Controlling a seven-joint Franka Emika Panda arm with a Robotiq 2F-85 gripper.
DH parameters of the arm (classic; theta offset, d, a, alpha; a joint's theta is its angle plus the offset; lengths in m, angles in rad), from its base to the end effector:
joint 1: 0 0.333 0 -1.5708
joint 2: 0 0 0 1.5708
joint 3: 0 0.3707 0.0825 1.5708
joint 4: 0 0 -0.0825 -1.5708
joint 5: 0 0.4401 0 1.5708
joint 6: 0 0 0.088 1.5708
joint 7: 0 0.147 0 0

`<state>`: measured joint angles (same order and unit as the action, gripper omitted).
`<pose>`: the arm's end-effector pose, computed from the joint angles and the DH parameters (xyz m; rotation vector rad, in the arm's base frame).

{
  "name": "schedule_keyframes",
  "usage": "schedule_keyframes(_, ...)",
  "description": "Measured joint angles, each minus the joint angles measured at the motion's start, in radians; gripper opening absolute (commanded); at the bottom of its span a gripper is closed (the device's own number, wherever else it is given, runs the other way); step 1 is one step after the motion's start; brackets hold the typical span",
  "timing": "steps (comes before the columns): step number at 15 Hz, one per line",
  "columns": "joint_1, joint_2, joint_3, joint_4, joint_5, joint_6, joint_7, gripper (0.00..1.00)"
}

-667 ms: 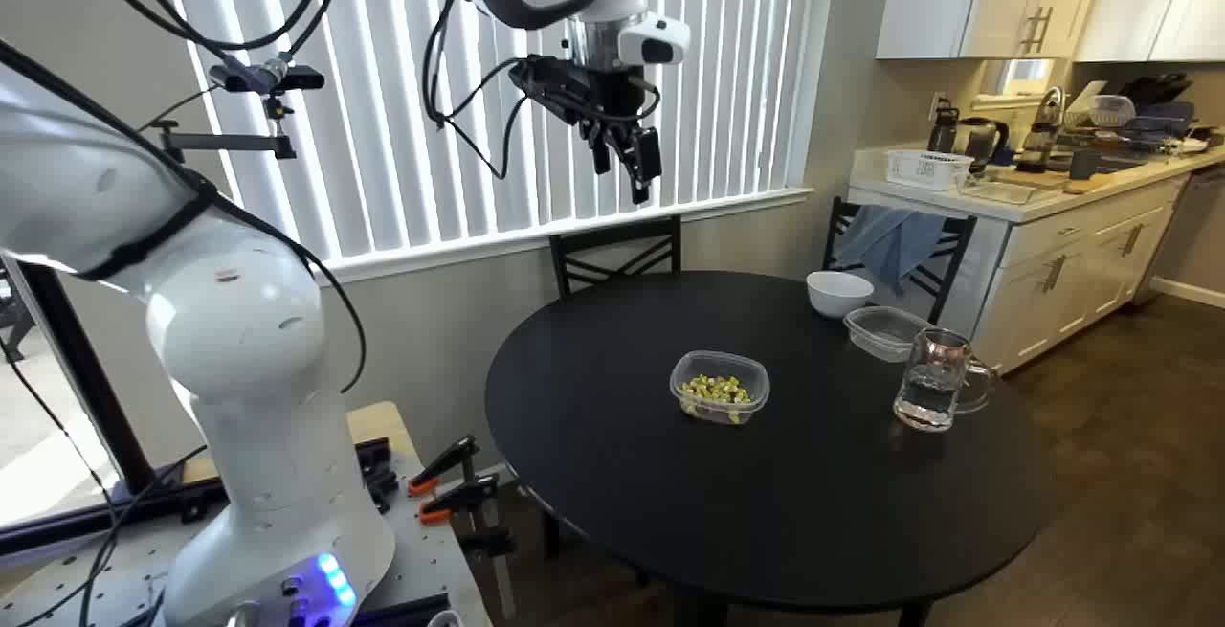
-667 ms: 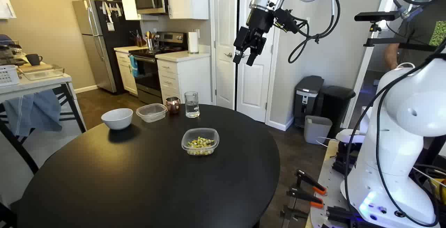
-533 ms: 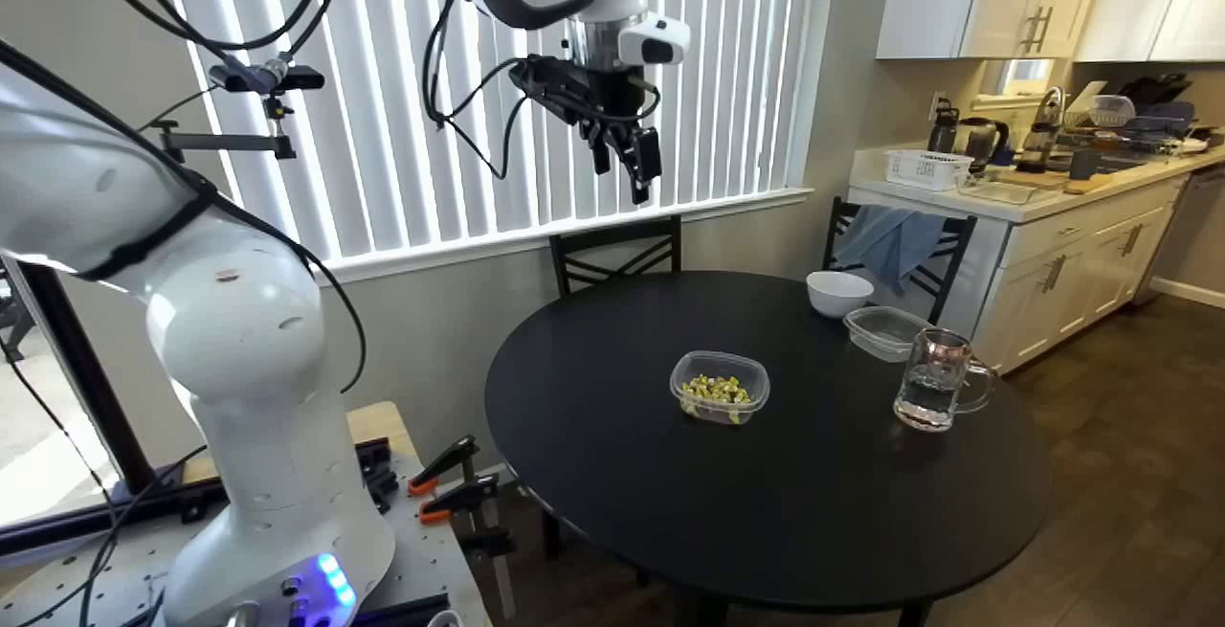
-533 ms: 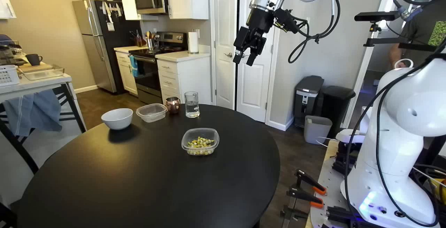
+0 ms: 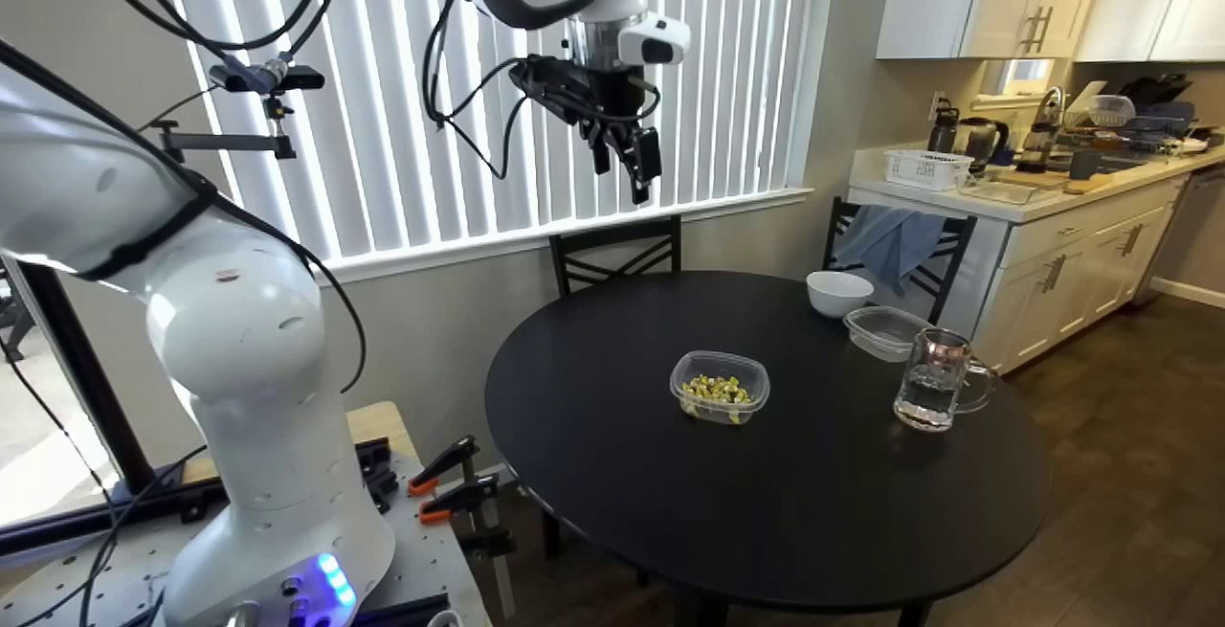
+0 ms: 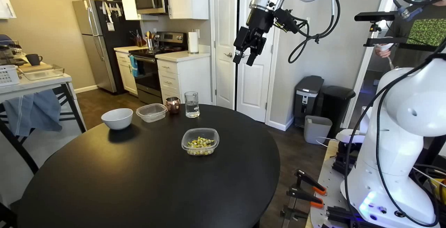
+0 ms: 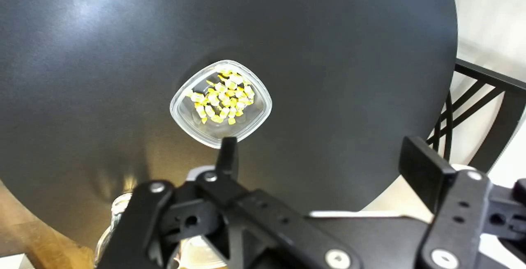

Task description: Pour the contents of the lunchbox onto the table

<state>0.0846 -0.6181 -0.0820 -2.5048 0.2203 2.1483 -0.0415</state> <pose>0.4200 0.0156 0.5070 -2.8738 0.0628 -0.3771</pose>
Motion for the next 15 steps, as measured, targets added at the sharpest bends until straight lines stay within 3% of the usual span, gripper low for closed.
schedule_keyframes(2, -0.004, 0.003, 0.001, 0.0, 0.0, 0.005, 0.0, 1.0)
schedule_keyframes(5, -0.019, 0.087, -0.003, -0.001, 0.006, 0.12, 0.005, 1.0)
schedule_keyframes(11, -0.019, 0.459, 0.002, 0.069, 0.031, 0.473, 0.055, 1.0)
schedule_keyframes(15, -0.019, 0.688, 0.037, 0.2, -0.001, 0.547, 0.227, 1.0)
